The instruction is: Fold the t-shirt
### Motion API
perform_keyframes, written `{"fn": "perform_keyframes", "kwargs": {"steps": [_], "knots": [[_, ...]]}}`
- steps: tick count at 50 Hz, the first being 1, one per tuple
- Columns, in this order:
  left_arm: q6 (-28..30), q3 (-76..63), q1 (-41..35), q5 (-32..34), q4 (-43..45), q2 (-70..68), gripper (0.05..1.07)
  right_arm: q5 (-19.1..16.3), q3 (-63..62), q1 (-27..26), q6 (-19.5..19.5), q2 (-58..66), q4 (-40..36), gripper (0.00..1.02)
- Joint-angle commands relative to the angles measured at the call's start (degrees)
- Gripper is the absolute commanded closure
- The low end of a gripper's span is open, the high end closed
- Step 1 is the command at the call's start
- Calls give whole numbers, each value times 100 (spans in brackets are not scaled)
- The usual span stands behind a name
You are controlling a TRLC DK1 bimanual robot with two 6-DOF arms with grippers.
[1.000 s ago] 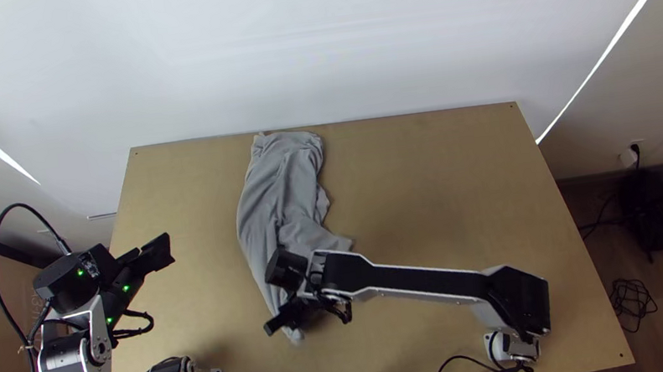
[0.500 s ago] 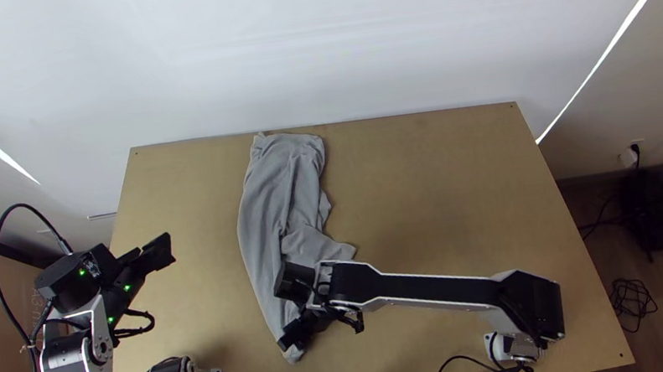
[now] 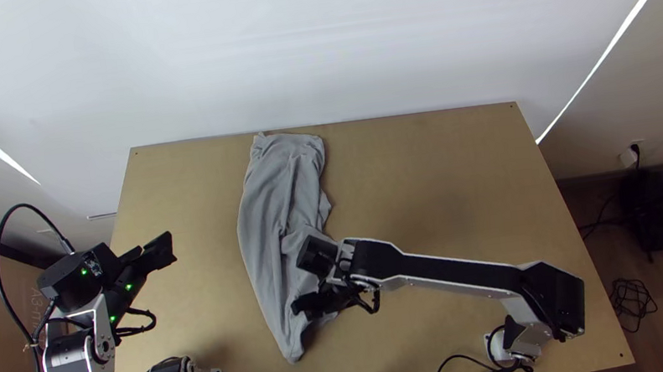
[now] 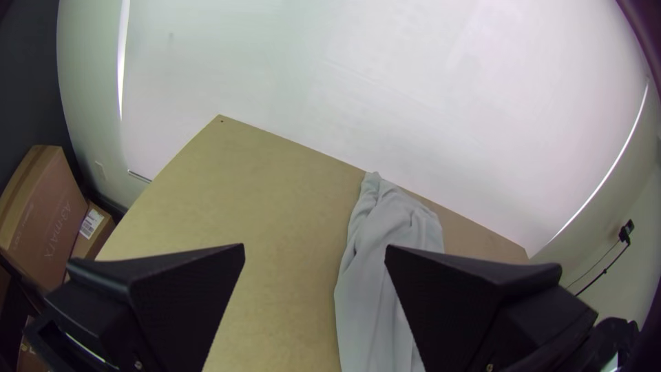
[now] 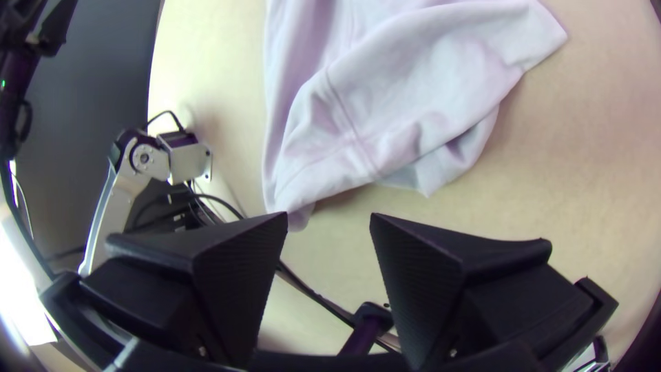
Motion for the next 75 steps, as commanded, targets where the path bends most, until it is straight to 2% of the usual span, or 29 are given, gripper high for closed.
{"fn": "perform_keyframes", "kwargs": {"steps": [1, 6, 17, 50, 52, 53, 58, 67, 75], "knots": [[-126, -154, -36, 41, 75, -54, 10, -201, -116, -140, 573, 44, 211, 46], [-126, -198, -27, 41, 75, -72, 10, -403, 77, -184, 696, 307, 228, 46], [-126, -268, -1, 32, 84, -98, 10, -544, 552, -167, 722, 940, 228, 46], [-100, -338, -19, 41, 242, -72, 10, -535, 719, -378, 406, 1740, 237, 46], [-100, -347, -19, 41, 242, -72, 10, -544, 684, -387, 397, 1757, 237, 49], [-100, -347, -19, 41, 242, -72, 10, -535, 666, -387, 388, 1757, 237, 55], [-65, -347, -27, 32, 233, -72, 10, -447, 569, -395, 177, 1590, 246, 100], [67, -286, -80, 41, 259, 104, 10, -438, 130, -439, -69, 870, 237, 100], [261, -127, -502, 32, 479, 798, 10, -438, -354, -492, -280, 44, 237, 100]]}}
